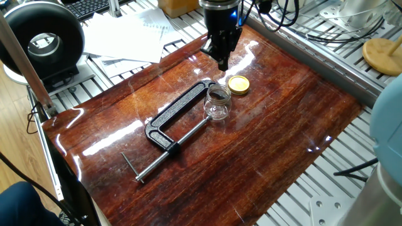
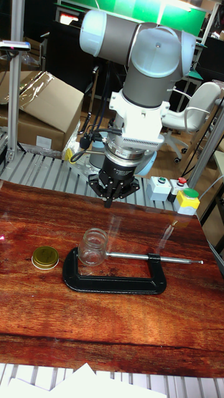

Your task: Screw the lid onto the jar

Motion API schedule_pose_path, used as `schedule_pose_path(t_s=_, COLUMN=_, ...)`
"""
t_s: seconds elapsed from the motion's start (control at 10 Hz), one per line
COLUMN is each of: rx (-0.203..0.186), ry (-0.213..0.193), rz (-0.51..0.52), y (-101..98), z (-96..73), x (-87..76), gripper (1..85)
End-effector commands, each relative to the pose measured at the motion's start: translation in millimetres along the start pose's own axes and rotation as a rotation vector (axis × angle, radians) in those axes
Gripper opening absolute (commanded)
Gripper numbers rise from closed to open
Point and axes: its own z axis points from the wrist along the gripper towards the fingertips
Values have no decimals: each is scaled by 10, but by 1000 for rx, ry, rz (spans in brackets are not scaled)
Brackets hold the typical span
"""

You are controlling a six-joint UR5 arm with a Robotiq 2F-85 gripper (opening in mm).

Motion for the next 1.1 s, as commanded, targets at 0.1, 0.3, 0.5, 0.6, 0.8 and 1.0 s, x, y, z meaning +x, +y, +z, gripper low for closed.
schedule_pose_path(t_s=0.1, rx=15, ry=-33, rz=-65, y=-100, z=53, x=-57, gripper=10)
schedule_pose_path(t_s=0.3, rx=8, ry=-37, rz=-67, y=-86, z=57, x=-62, gripper=10)
schedule_pose_path(t_s=0.5, rx=68, ry=-48, rz=-124, y=-236, z=50, x=-99, gripper=10)
schedule_pose_path(t_s=0.6, rx=59, ry=-46, rz=-156, y=-211, z=51, x=-94, gripper=10)
schedule_pose_path(t_s=0.8, rx=65, ry=-73, rz=-252, y=-211, z=46, x=-173, gripper=10)
schedule_pose_path(t_s=1.0, rx=122, ry=-105, rz=-250, y=-346, z=25, x=-272, gripper=10)
